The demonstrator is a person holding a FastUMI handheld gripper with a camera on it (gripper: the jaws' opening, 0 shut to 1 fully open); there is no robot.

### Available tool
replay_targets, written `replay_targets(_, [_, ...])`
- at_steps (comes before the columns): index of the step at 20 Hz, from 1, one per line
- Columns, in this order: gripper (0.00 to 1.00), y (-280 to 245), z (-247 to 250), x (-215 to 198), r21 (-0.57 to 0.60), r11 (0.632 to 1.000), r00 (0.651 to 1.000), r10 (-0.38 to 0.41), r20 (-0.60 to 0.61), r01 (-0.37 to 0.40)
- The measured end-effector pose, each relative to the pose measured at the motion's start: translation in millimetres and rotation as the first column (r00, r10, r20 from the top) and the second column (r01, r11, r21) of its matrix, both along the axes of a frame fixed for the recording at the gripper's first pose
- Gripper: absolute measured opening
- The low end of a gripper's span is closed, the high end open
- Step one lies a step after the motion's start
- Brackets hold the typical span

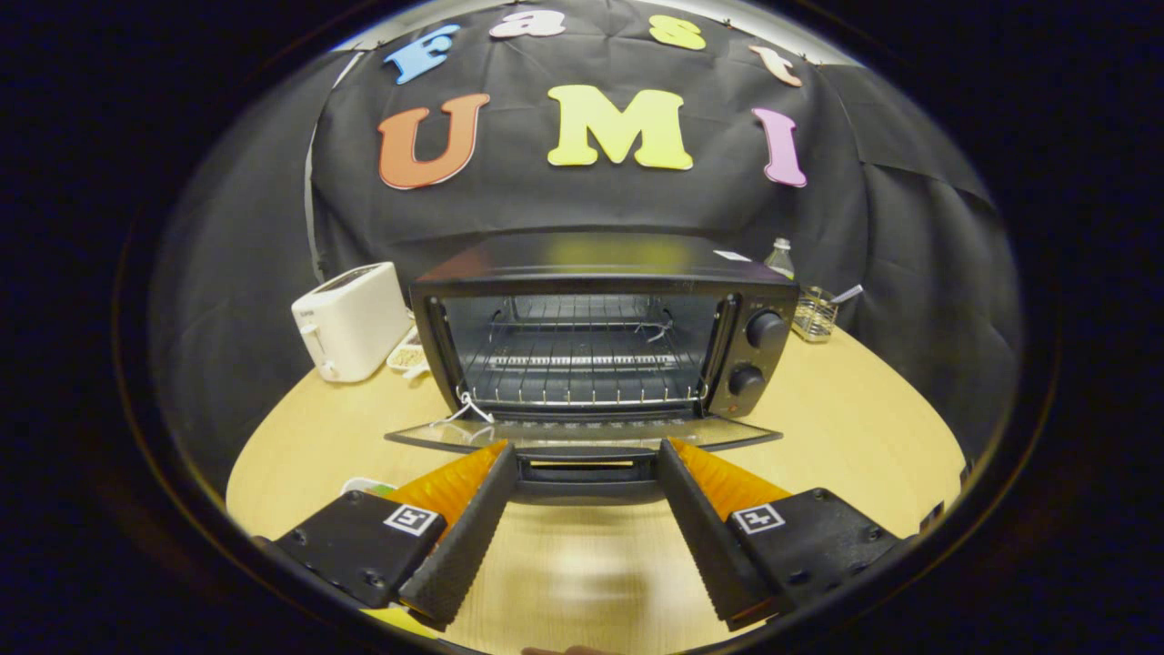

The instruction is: Open the toaster oven, put the food inside, and close the toaster oven door.

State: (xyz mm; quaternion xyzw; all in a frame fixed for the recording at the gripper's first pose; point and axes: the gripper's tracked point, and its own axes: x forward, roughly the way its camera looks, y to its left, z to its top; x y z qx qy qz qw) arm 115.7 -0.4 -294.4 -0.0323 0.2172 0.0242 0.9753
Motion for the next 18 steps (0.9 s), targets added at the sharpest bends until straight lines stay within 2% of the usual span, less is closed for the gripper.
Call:
replay_targets(4, [1.00, -3.9, -32.0, -11.3, 0.028, 0.999, 0.999, -0.015, -0.034, 0.016])
replay_targets(7, [1.00, -7.8, -63.7, -16.3, 0.073, 0.997, 0.992, -0.030, -0.123, 0.039])
replay_targets(9, [1.00, -6.7, -54.5, -12.8, 0.090, 0.995, 0.995, -0.026, -0.092, 0.034])
replay_targets(12, [0.97, -1.0, -56.1, -16.6, 0.098, 0.995, 0.992, 0.027, -0.127, -0.015])
replay_targets(15, [0.97, 3.0, -30.4, -20.7, 0.092, 0.992, 0.989, 0.096, -0.109, -0.087])
replay_targets(18, [0.97, 34.9, -7.5, -34.9, 0.224, 0.952, 0.962, 0.239, -0.131, -0.206])
